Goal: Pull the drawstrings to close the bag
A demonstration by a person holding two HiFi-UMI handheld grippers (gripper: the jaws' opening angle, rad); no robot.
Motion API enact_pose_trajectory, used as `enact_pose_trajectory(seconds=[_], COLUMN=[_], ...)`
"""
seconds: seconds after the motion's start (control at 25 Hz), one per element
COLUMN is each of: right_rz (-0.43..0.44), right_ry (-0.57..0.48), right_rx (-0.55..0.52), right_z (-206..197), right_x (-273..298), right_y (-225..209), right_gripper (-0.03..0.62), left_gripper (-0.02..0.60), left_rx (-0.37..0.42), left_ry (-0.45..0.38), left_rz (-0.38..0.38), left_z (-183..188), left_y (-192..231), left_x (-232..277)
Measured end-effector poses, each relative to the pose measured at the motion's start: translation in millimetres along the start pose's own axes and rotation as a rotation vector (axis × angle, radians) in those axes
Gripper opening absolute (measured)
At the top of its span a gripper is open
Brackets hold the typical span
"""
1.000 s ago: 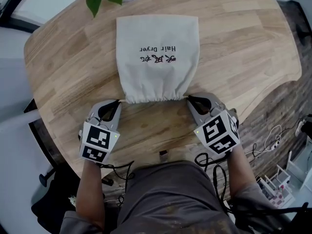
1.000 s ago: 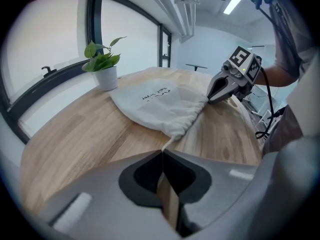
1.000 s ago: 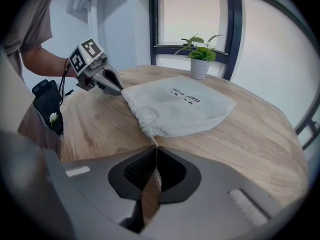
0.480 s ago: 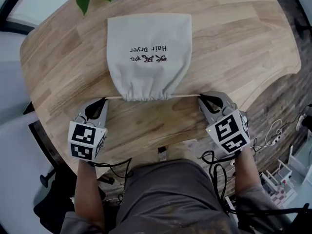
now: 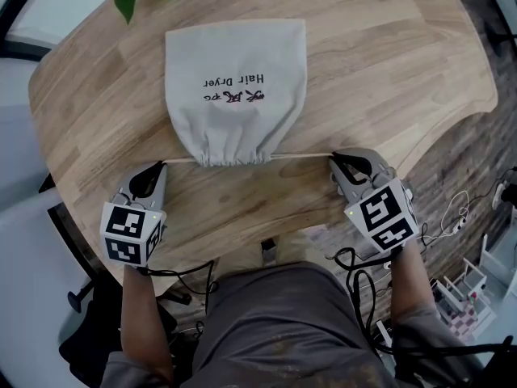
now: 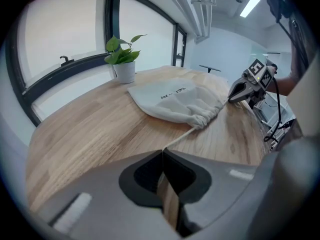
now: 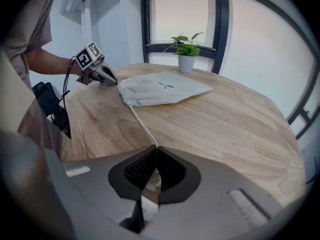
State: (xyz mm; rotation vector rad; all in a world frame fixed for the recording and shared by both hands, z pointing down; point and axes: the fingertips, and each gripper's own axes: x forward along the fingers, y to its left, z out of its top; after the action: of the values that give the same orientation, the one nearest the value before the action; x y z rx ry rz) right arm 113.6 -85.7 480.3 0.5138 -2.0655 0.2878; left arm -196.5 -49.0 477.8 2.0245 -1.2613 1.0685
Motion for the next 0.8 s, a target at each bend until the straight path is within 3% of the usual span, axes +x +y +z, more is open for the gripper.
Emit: enact_pose_trajectory(seconds=[0.16, 0.32, 0.36, 0.4, 0.44, 0.48, 0.52, 0.8], right_rz=[-0.019, -0.039, -0.033, -0.026, -0.018, -0.009, -0.002, -0.012], right_ry=[0.012, 0.026, 0.025, 0.028, 0.038, 0.046, 0.045, -0.096], right_rx=[-0.011, -0.025, -0.018, -0.018, -0.030, -0.051, -0.075, -0.147], right_z=[0, 0, 0, 0, 0, 2, 7, 74], right_x=[1, 3, 2, 1, -2, -6, -10, -40], right_y=[0, 1, 2, 4, 6, 10, 14, 30], right_gripper=[0.035, 0.038, 0.038, 0.043, 0.071, 0.129, 0.168, 0.166], left_gripper=[0.009, 0.023, 0.047, 0.110, 0.158, 0.167, 0.169, 0.179], left_rx=[0.002, 0.077, 0.082, 0.081, 0.078, 0.077, 0.080, 0.132], left_ry=[-0.006, -0.023, -0.019, -0.014, -0.014, -0.021, -0.034, -0.133], left_rz=[0.001, 0.001, 0.004, 0.000, -0.009, -0.019, -0.027, -0.034], left_z=[0, -1, -1, -1, 0, 3, 7, 42], left_y=[-3, -5, -4, -5, -7, -11, -15, -33], left_x=[1, 0, -2, -5, -10, -15, -21, -52])
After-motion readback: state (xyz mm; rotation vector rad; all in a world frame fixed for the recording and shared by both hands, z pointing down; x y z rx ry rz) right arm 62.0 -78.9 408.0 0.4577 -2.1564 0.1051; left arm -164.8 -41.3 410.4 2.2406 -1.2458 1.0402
